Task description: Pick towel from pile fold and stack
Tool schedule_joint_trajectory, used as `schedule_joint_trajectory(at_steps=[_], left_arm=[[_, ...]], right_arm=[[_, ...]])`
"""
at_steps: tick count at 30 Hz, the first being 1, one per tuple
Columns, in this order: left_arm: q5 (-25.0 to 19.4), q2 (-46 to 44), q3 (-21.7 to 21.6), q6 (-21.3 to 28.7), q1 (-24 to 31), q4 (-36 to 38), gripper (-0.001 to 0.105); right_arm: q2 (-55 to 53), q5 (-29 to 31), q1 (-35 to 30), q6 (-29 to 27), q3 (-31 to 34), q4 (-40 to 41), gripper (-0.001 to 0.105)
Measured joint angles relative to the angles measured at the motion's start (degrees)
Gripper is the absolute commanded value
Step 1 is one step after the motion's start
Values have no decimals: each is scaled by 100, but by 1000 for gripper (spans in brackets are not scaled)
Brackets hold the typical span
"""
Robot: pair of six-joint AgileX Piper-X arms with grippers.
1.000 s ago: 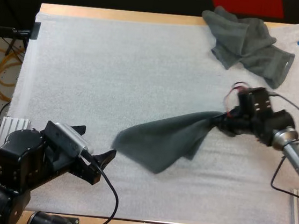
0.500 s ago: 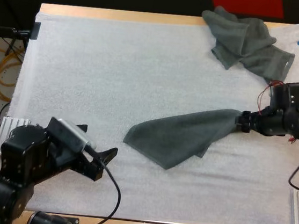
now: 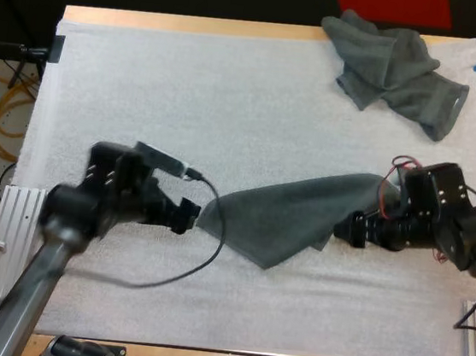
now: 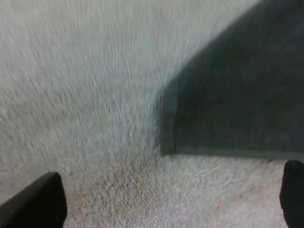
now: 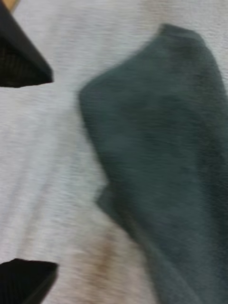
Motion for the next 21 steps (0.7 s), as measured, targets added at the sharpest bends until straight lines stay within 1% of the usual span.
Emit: schedule_joint_trajectory(at_steps=[2,5,7,9,10,12,15,17,19,20,21], left_arm=[[-15,789,5,29,-129,-149,88],[-15,1454,15,28,-398,-391,87],[-15,1819,15,28,-593,-550,83],[-39,2178,-23,28,-780,-662,72],[-79,2312,-56,28,-853,-703,70],[-272,2554,-141,28,-983,-769,59],[-586,2850,-286,28,-1104,-834,52],[-663,2996,-388,28,-1128,-822,50],[-688,3072,-461,28,-1130,-800,45],[-710,3092,-480,28,-1130,-801,36],[-747,3101,-489,28,-1130,-801,24]], right_arm=[[-208,120,167,6,0,86,71],[-534,504,268,41,0,84,71],[-805,747,268,58,0,84,71],[-1030,891,268,64,0,84,71],[-1130,929,268,70,0,90,71],[-1280,936,268,96,0,115,71],[-1376,936,268,139,0,172,71],[-1378,936,268,137,0,188,71],[-1378,952,268,147,0,199,71],[-1378,955,268,155,0,201,71],[-1378,954,268,154,0,200,71]])
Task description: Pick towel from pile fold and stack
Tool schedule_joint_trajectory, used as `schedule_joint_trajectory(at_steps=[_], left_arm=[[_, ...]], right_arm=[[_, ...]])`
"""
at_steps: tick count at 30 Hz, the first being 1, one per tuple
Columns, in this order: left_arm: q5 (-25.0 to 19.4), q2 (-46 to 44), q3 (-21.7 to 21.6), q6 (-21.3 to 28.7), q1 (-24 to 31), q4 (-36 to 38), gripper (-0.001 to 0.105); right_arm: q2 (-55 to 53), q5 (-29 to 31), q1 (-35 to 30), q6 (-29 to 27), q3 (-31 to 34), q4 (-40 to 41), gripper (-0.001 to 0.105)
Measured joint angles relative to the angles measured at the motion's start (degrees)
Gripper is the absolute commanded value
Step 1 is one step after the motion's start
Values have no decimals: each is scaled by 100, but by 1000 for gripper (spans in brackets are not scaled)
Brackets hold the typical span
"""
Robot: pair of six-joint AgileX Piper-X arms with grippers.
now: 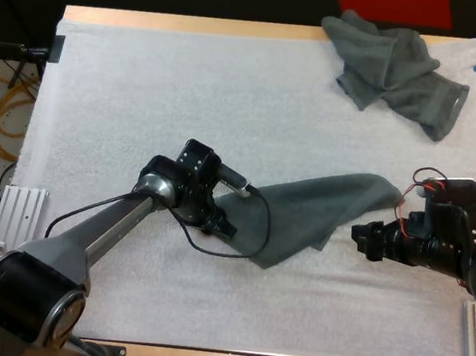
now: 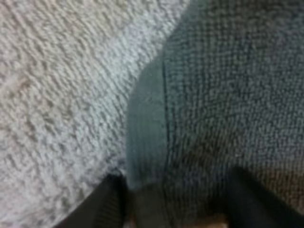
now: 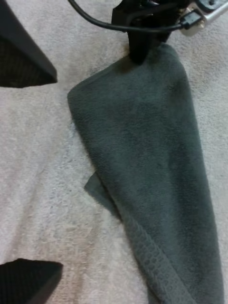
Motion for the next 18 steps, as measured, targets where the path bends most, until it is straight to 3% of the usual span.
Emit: schedule_joint_trajectory(at_steps=[1,2,3,7,12,14,18], left_arm=[[-37,5,1,0,0,0,17],[-58,13,1,0,0,0,3],[-71,16,-4,0,0,0,0],[-215,72,-164,99,0,162,0],[-1247,126,-674,582,127,670,0],[-1591,126,-881,637,340,701,0],[-1752,126,-1096,637,1068,686,0]], right_arm=[[0,0,0,8,0,0,71],[0,0,0,15,0,0,71],[0,0,0,16,0,0,71],[0,-36,0,16,0,41,71],[0,-540,0,5,0,43,71],[0,-677,0,5,0,43,71],[0,-914,0,5,0,43,71]])
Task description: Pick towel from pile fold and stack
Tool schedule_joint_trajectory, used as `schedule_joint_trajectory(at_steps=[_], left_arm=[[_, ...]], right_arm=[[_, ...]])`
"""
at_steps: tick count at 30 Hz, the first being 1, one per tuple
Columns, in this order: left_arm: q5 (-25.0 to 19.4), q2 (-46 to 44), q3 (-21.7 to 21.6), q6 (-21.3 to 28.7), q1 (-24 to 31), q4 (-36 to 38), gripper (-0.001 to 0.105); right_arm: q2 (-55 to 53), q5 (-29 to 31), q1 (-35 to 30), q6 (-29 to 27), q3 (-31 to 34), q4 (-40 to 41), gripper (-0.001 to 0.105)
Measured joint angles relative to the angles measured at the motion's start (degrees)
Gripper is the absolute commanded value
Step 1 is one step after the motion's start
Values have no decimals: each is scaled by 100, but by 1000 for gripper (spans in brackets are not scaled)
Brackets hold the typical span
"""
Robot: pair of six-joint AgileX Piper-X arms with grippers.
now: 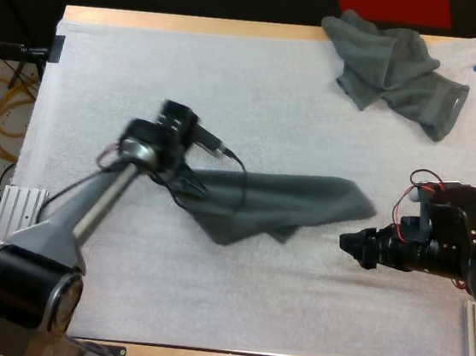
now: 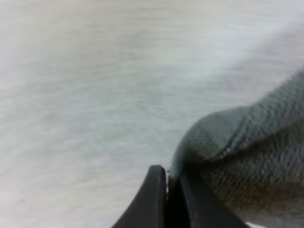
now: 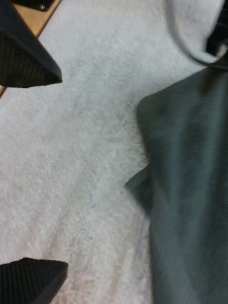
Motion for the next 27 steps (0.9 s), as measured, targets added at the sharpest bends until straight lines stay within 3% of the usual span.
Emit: schedule_joint_trajectory(at_steps=[9,14,16,20,24,27], left_arm=[[-26,0,-24,0,1776,525,0],[1098,-283,-29,-113,2152,813,0],[1210,-633,-148,-141,2153,811,0],[787,-1369,-940,-210,2153,862,0],[423,-1913,-2049,-208,2153,1167,0],[404,-2158,-2956,-208,2144,1463,0]], right_arm=[[0,-1008,0,0,358,-286,71],[0,-1091,0,54,727,-478,71],[0,-1091,0,112,758,-517,71],[0,-1091,0,116,759,-721,71],[-18,-1091,0,124,759,-857,71],[-18,-1091,0,124,759,-869,71]])
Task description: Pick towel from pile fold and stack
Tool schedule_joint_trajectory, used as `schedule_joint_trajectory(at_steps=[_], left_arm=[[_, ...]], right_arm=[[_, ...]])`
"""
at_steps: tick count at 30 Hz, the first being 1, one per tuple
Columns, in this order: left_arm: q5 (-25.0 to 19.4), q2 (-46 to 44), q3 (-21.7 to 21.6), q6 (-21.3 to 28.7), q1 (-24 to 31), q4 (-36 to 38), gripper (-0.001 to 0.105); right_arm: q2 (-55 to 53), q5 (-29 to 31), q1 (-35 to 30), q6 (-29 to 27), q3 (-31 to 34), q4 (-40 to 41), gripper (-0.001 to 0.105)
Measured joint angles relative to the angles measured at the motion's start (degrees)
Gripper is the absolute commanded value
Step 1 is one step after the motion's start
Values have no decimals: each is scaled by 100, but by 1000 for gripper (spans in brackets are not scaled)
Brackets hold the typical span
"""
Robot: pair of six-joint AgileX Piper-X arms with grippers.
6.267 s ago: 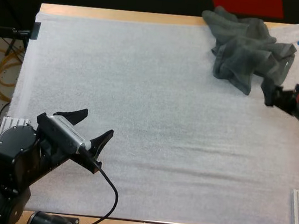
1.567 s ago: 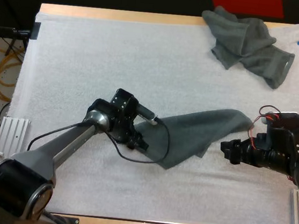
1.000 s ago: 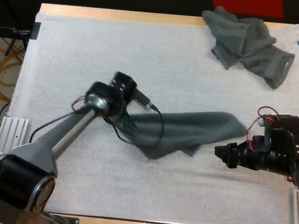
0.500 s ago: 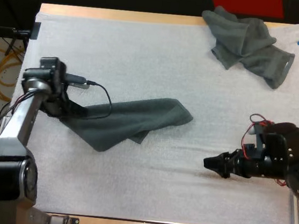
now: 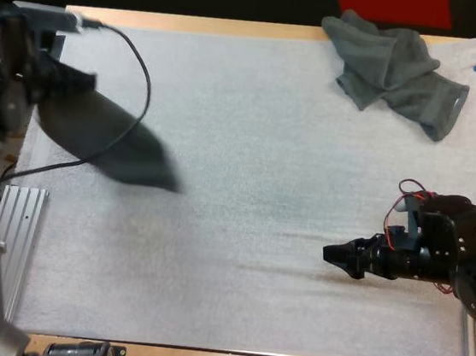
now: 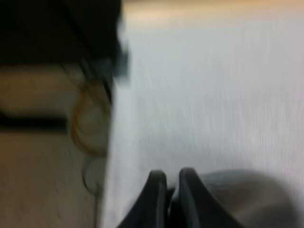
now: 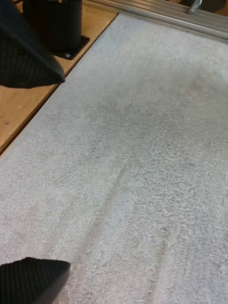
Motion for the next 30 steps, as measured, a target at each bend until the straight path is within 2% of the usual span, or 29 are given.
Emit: schedule_joint_trajectory(at_steps=[4,6,8,11,13,18,21,27,30], left_arm=[[58,-156,-685,0,-165,401,0],[252,-163,-746,-101,-318,638,0],[662,-114,-685,-258,-511,883,0],[1359,-47,-373,-465,-896,997,0],[1574,-38,2,-540,-1241,854,0],[2182,122,1140,-1031,-2181,-232,0],[2456,521,1622,-1236,-2765,-999,0],[3348,1413,1725,-1568,-3677,-1905,0],[3438,1605,1729,-1626,-4078,-2225,0]], right_arm=[[0,0,0,0,0,-103,71],[0,0,0,0,0,-193,71],[-24,0,0,0,-38,-242,71],[-103,5,0,17,-151,-332,71],[-182,24,0,17,-240,-401,71],[-372,197,0,17,-369,-429,71],[-495,300,0,17,-369,-429,71],[-778,366,0,126,-369,-424,71],[-892,461,0,126,-374,-386,71]])
